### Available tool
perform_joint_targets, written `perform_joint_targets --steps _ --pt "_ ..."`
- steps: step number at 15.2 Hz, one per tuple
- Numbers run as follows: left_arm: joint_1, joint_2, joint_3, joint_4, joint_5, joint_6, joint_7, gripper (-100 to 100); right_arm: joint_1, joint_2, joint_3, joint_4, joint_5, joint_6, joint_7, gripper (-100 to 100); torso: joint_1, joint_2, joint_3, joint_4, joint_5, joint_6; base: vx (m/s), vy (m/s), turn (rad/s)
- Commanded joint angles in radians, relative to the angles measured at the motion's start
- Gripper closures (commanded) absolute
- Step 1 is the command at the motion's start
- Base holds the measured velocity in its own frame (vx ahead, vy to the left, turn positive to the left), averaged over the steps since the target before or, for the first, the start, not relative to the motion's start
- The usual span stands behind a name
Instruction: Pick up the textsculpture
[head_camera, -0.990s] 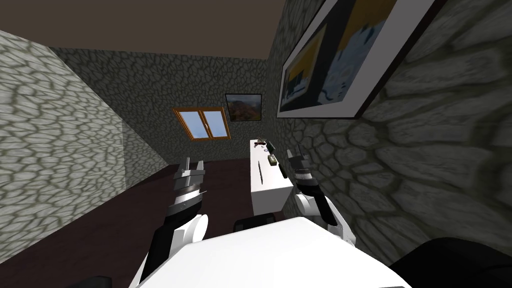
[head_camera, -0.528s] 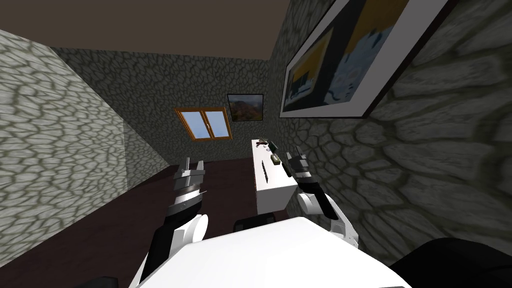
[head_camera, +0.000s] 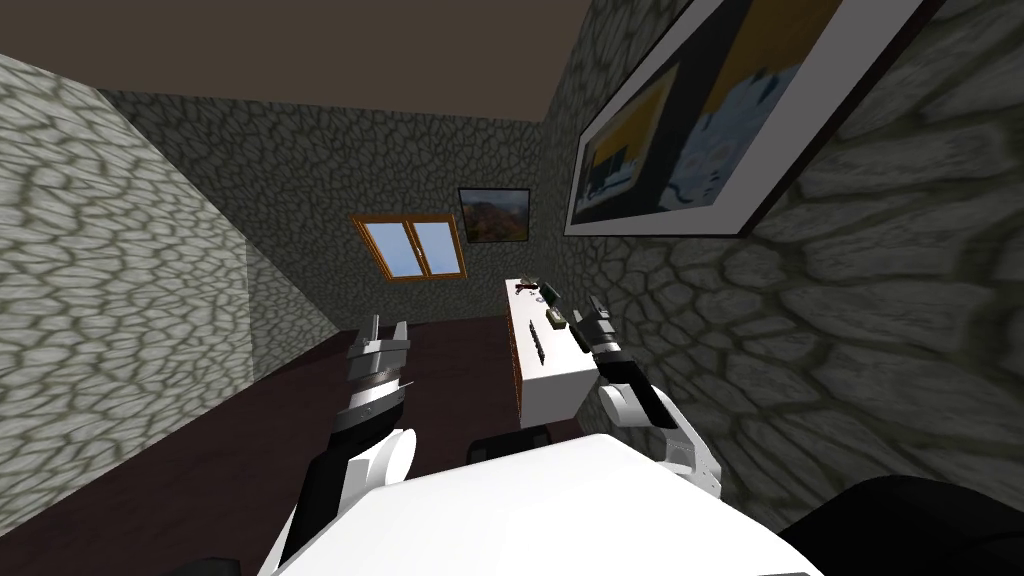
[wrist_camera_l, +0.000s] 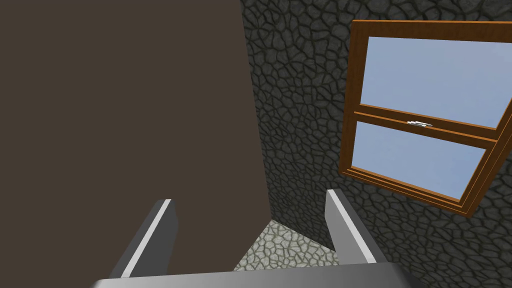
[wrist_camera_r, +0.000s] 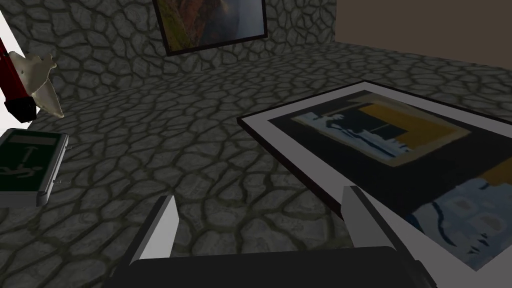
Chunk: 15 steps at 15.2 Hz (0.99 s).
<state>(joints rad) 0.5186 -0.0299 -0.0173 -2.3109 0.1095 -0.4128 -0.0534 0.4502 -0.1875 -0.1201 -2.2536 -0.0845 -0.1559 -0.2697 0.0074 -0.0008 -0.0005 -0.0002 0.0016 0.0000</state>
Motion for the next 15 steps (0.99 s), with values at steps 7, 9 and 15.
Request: perform_joint_targets --steps 7,9,15 --pt "0.000 0.000 0.000 0.000 0.000 0.000 0.000 0 -0.006 -0.035 -0.045 0.034 -0.050 0.156 -0.065 -100 0.001 -0.001 -0.001 0.000 0.000 0.000 0.013 0.114 -0.018" --pt "0.000 0.000 0.000 0.000 0.000 0.000 0.000 0 -0.009 -0.047 -0.061 0.047 -0.069 0.195 -0.089 -100 0.001 -0.001 -0.001 0.000 0.000 0.000 0.008 0.118 -0.016" --pt "0.000 0.000 0.000 0.000 0.000 0.000 0.000 0 -0.012 -0.059 -0.078 0.061 -0.088 0.298 -0.114 -100 0.000 -0.001 -0.001 0.000 0.000 0.000 0.020 0.103 -0.019"
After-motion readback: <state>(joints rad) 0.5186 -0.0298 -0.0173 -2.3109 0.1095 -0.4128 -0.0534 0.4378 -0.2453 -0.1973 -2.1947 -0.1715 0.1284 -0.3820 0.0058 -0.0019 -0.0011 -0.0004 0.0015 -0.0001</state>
